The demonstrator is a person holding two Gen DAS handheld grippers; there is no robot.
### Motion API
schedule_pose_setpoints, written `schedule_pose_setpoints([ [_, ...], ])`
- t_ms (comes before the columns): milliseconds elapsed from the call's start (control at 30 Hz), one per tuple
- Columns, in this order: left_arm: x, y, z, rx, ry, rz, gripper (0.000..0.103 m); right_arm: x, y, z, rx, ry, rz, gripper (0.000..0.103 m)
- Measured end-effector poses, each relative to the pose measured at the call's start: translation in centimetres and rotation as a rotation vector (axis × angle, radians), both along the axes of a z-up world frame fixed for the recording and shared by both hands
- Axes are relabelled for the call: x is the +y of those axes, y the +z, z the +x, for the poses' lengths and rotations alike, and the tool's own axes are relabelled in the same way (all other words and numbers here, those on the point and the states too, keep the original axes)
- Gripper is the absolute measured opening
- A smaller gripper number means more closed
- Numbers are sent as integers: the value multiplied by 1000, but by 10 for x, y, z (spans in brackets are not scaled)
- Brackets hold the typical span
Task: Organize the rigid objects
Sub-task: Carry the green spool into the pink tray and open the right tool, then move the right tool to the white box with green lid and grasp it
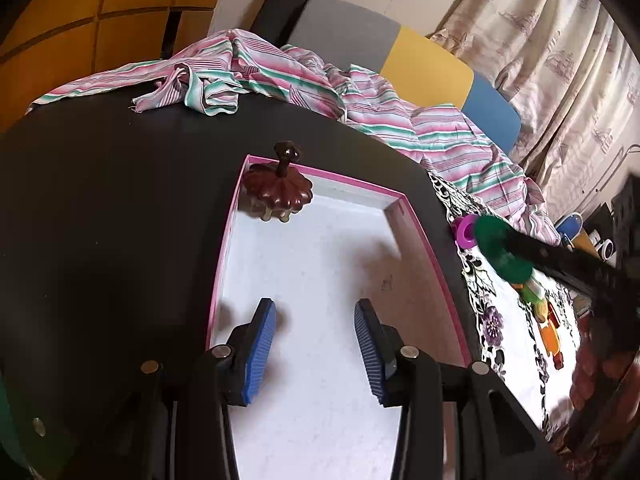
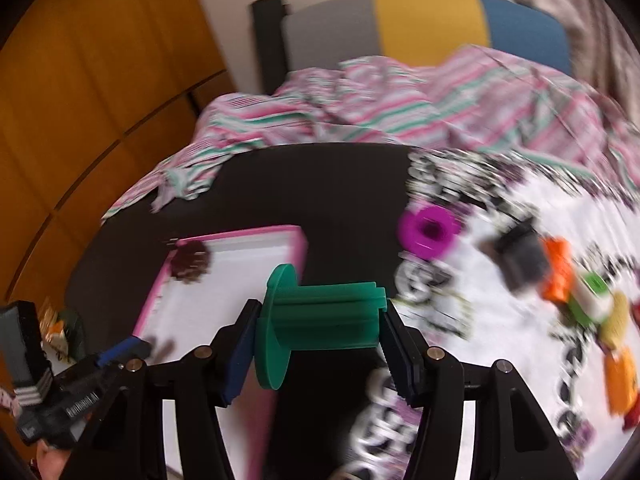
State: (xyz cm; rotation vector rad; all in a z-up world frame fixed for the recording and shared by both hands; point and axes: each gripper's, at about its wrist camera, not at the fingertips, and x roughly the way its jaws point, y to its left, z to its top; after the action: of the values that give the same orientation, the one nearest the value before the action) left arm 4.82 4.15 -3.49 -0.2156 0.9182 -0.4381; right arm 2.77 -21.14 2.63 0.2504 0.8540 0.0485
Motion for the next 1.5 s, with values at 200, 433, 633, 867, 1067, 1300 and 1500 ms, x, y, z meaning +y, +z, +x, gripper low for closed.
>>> schedule_pose_setpoints([
  [200,0,1,-8,-8,-19,16,41,48,-9,38,40,97,8,59],
  [433,7,2,-11,-6,-12,23,41,75,-37,81,119,118,4,59],
  [633,13,1,-11,4,1,20,41,81,-48,106,135,100,20,59],
  [867,15,1,-12,3,8,15,41,69,-46,107,125,63,101,67],
  [1067,10,-1,-14,11,2,13,41,51,-16,72,28,44,95,71],
  [1300,-2,1,-24,7,-36,7,41,25,-2,28,4,17,89,73],
  [1500,-12,3,-31,11,-61,-1,41,4,-2,-5,20,-10,79,73],
])
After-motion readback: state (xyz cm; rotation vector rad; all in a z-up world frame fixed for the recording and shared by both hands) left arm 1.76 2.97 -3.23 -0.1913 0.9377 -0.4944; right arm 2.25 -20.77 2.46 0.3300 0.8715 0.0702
